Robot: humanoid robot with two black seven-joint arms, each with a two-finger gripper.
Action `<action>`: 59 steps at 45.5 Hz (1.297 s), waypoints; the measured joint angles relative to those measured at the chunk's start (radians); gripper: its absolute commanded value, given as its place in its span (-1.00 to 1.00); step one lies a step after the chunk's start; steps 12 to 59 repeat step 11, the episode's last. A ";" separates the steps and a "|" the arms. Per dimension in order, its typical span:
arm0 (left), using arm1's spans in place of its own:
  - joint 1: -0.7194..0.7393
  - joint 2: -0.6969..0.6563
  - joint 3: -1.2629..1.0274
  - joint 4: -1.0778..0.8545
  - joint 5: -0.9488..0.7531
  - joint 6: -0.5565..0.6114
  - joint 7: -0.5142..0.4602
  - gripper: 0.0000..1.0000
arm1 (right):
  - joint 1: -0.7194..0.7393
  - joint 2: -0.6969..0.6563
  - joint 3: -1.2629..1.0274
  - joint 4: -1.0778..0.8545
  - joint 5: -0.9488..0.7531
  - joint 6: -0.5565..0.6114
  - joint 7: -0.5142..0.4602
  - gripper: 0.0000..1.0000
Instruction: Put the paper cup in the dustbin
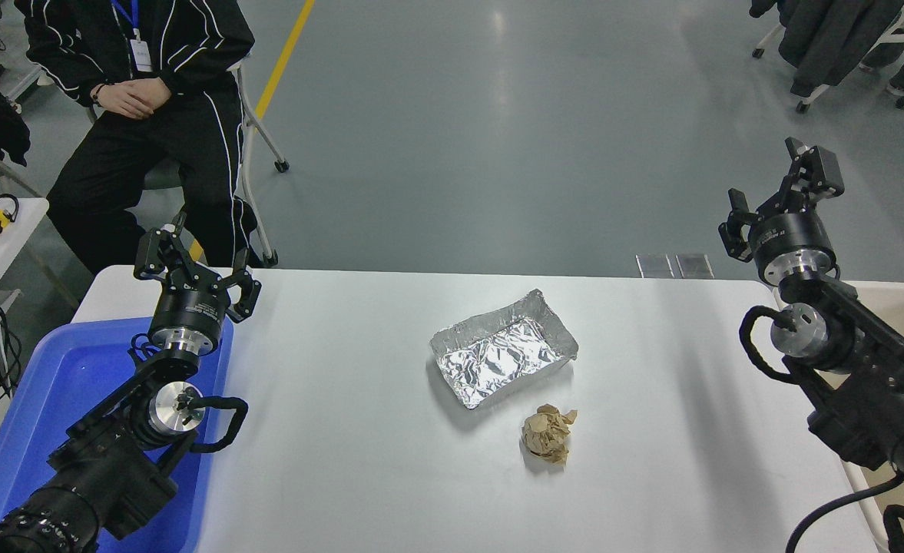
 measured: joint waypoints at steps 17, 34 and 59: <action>0.000 0.000 0.000 0.000 0.000 0.000 0.000 1.00 | -0.049 0.019 0.009 -0.007 0.001 0.002 0.007 0.98; 0.000 0.000 0.000 0.000 0.000 0.000 0.000 1.00 | -0.049 0.019 0.009 -0.007 0.001 0.002 0.007 0.98; 0.000 0.000 0.000 0.000 0.000 0.000 0.000 1.00 | -0.049 0.019 0.009 -0.007 0.001 0.002 0.007 0.98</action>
